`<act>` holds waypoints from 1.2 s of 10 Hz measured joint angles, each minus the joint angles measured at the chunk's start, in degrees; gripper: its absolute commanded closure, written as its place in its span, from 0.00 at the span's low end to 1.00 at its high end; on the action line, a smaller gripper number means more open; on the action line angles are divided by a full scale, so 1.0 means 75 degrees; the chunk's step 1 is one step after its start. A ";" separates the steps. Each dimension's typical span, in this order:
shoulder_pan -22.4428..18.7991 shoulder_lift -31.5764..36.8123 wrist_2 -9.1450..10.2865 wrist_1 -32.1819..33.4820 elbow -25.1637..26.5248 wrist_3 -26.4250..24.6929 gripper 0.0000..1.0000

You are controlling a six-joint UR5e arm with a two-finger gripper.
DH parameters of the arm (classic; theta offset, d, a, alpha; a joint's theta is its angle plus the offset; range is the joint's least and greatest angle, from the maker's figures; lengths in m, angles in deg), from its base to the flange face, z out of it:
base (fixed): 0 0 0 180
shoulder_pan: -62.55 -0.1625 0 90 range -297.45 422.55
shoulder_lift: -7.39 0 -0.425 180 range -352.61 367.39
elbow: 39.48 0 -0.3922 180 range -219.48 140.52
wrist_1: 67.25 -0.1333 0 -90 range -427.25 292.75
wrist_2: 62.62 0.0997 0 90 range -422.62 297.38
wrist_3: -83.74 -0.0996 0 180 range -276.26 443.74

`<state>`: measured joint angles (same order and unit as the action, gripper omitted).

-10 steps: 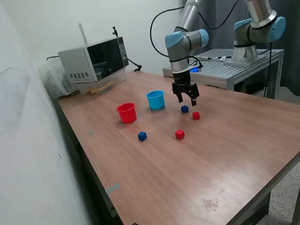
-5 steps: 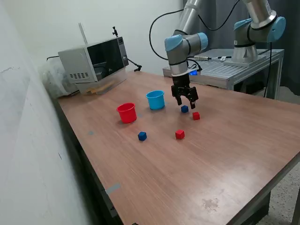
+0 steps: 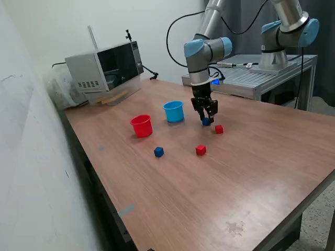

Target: Place red objects in the red bin, and blue objects in the blue bin.

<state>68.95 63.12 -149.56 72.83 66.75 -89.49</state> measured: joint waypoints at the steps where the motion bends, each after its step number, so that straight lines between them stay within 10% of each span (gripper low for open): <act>1: 0.0009 0.0002 -0.0049 0.0025 0.0002 0.0000 1.00; 12: 0.1179 0.1603 -0.0085 -0.0264 -0.0095 -0.0025 1.00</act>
<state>77.79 75.14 -150.19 70.85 66.03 -89.68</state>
